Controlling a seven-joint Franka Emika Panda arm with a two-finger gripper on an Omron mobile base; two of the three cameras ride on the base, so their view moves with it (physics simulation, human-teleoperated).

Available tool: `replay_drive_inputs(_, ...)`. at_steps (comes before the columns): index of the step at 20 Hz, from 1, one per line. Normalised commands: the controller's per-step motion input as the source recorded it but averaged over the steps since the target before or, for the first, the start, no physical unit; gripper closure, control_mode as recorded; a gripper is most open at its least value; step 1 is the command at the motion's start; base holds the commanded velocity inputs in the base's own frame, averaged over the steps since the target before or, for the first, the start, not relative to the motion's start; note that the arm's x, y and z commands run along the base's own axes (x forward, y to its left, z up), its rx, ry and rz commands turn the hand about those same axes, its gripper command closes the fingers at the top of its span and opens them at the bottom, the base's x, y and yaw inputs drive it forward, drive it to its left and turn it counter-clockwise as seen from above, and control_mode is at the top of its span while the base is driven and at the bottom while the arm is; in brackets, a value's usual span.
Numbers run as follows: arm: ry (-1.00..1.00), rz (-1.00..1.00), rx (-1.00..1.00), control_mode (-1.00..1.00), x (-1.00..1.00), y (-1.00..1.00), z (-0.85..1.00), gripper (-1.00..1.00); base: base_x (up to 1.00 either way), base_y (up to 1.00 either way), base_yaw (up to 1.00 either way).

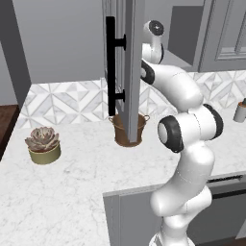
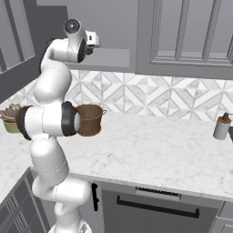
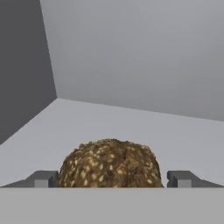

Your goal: Open the cabinet, pick up the bread from the cabinet and place it in the basket. Then move the basket to the dining counter.

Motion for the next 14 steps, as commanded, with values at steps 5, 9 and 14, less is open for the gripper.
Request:
replay_drive_inputs(5,-0.04,0.00,0.00,-1.00,-1.00,-0.17,0.16,1.00,0.00,0.00,0.00)
replay_drive_inputs(9,0.00,0.00,0.05,-1.00,-1.00,-0.21,0.57,1.00,0.00,0.00,0.00)
replay_drive_inputs(14,0.00,0.00,0.07,-1.00,-1.00,-0.30,0.33,1.00,0.00,0.00,0.00)
